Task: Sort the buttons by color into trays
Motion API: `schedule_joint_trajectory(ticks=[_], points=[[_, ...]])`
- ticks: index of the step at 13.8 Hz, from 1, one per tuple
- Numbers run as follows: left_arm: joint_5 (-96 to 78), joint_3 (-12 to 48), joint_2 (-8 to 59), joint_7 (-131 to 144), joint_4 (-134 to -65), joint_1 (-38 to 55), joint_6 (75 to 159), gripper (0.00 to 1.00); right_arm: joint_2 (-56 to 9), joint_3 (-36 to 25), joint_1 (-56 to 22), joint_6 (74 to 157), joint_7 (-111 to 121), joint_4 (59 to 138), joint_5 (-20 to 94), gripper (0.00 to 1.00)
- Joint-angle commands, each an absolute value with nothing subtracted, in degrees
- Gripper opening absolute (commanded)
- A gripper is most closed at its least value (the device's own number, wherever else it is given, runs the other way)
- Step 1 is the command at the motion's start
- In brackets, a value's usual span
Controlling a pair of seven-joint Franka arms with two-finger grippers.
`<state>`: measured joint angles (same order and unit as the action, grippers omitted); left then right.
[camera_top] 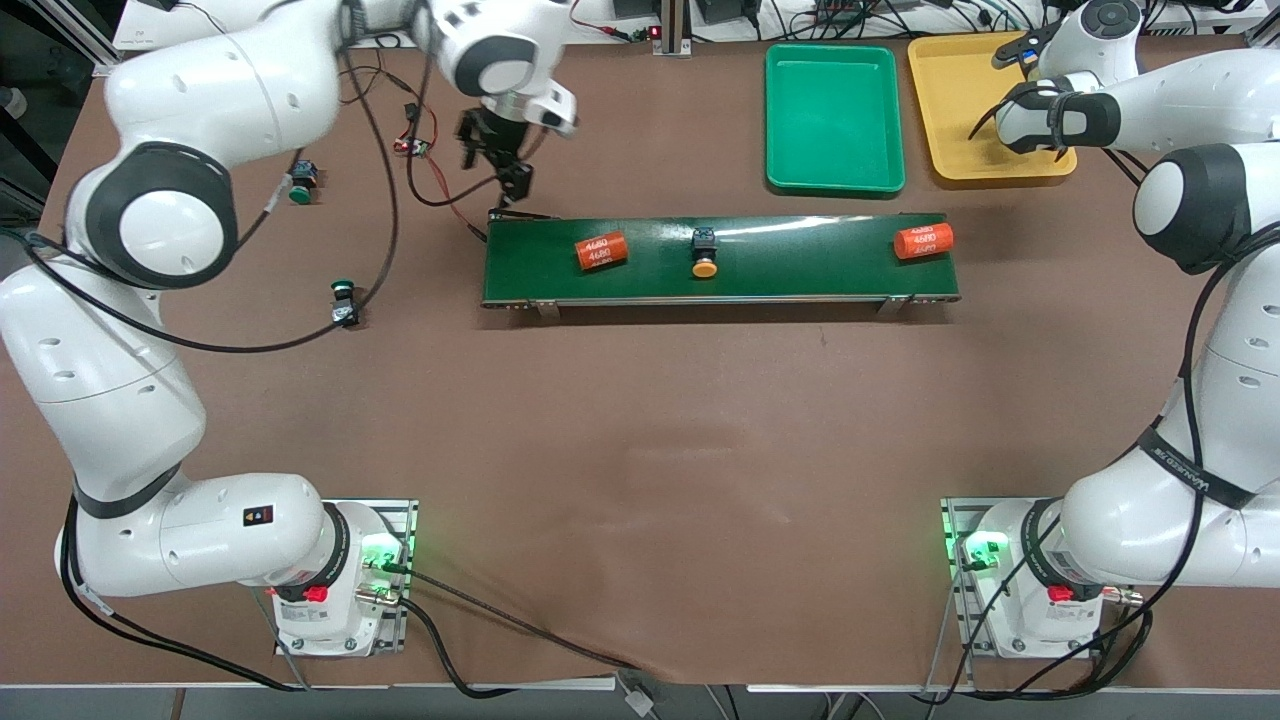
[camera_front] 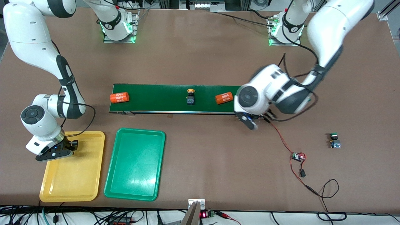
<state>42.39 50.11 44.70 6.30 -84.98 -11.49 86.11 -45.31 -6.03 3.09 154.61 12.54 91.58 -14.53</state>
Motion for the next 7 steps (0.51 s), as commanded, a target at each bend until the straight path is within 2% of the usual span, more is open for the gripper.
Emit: schedule_joint_trajectory(ticks=[1,2,4,6,7], points=[[43.2,50.5,44.7,13.4,-81.7,-16.9,84.0,1.00,-45.9,-5.6,3.7,155.0,13.4,90.4,-15.2,0.64],[43.0,50.2,44.7,13.4,-80.5,-20.2,84.0,1.00,-45.9,-5.6,3.7,155.0,13.4,90.4,-15.2,0.79],[42.9,48.4,45.3,13.8,-78.7,-25.3,85.2,1.00,-45.3,-5.6,3.6,155.0,14.7,90.4,-14.7,0.83],[42.9,41.8,46.1,13.5,-77.3,-26.2,89.8,1.00,-43.1,-5.5,2.9,154.0,14.7,91.3,-14.5,0.86],[42.2,37.1,46.1,13.2,-77.3,-26.3,94.7,1.00,-41.3,-5.2,2.7,151.8,14.3,92.4,-14.3,0.89]])
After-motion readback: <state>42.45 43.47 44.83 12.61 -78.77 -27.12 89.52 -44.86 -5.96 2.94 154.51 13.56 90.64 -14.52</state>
